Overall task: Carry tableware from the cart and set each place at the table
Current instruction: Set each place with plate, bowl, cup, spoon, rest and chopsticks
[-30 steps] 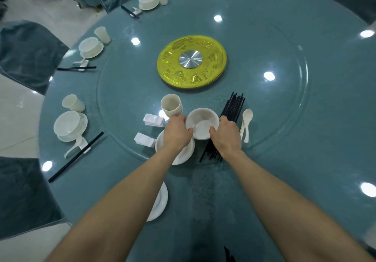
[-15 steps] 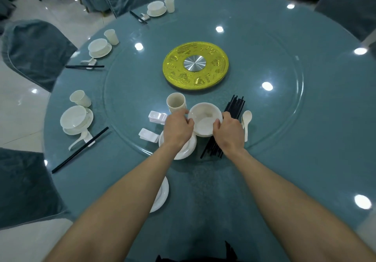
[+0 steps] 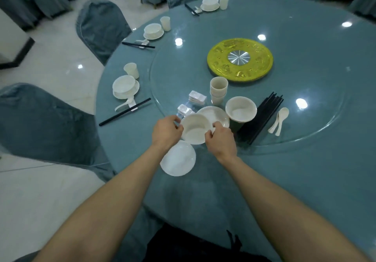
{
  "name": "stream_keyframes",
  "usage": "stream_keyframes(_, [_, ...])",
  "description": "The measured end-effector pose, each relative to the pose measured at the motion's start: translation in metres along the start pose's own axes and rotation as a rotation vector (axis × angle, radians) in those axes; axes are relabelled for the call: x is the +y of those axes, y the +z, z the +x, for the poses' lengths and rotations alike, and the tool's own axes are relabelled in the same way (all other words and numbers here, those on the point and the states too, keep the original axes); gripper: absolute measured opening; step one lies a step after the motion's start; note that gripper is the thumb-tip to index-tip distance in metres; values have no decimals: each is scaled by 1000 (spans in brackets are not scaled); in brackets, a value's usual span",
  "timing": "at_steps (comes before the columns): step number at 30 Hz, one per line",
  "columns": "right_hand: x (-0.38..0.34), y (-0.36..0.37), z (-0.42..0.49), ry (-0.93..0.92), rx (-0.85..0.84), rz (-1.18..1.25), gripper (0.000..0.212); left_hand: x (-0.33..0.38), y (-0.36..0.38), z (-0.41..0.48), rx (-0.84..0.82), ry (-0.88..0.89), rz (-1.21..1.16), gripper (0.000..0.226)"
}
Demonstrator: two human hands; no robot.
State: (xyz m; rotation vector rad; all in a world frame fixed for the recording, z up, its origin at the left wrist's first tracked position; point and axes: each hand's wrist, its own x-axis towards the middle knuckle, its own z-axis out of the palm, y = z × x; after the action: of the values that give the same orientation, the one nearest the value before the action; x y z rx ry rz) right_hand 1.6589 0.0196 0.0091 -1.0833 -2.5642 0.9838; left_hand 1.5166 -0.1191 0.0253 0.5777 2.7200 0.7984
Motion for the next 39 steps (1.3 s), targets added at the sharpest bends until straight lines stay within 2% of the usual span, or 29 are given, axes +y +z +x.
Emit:
stream_keyframes(6, [-15,43,-25,-33,-211,-10,20,-61,-11,-28,-49,-112,85,19])
stream_keyframes(10, [-13,63,-38,-7,-320,-50,31,-87,-5,-38,-96,-161,125,24])
stream_keyframes(16, [-5,73,-40,25,-382,-132,41,-101,7,-44,-150,-188,148,23])
stream_keyframes(20, [-5,66,-31,40,-323,-124,45,-105,3,-34,-138,-209,160,32])
stream_keyframes(26, [-14,47,6,26,-190,-67,32,-90,-12,2,-90,-166,162,28])
stream_keyframes(29, [-19,38,27,9,-144,-71,33,-75,-16,27,-83,-124,155,28])
stream_keyframes(34, [-18,32,63,23,-109,-62,37,-40,-16,79,-107,35,188,25])
stream_keyframes(39, [-13,30,83,51,-91,-64,40,-3,-5,130,-162,239,258,35])
